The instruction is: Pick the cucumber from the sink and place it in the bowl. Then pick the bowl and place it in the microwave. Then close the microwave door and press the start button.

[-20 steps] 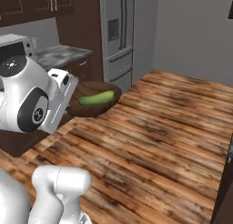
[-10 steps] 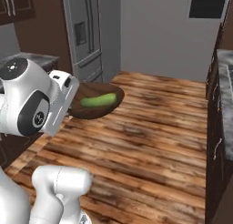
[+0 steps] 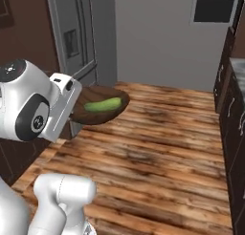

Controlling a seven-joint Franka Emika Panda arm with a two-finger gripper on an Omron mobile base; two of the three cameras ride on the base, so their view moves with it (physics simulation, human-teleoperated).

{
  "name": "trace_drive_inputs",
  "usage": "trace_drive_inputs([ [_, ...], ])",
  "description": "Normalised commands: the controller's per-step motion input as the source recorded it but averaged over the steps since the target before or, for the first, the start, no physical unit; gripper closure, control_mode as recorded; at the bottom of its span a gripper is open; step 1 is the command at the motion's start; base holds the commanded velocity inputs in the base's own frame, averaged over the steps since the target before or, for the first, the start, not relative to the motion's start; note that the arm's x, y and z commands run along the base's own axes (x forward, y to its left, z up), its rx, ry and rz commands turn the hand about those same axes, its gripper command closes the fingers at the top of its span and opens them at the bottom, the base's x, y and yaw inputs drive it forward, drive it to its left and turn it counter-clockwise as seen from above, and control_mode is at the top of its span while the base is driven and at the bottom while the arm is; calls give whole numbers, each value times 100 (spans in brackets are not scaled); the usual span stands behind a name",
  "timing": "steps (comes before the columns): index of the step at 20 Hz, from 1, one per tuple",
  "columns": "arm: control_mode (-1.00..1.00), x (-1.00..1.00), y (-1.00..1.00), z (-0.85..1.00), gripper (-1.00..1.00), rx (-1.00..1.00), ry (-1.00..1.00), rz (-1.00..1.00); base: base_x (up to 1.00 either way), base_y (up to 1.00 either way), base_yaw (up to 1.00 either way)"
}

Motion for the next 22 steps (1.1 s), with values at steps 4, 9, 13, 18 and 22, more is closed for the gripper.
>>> trace_drive_inputs([
  [4,100,0,0,0,100,0,0,0,100,17,-18],
  [9,100,0,0,0,100,0,0,0,100,27,-18],
  [13,100,0,0,0,100,0,0,0,100,28,-16],
  [18,100,0,0,0,100,0,0,0,100,32,-9],
  [22,100,0,0,0,100,0,0,0,100,31,-3],
])
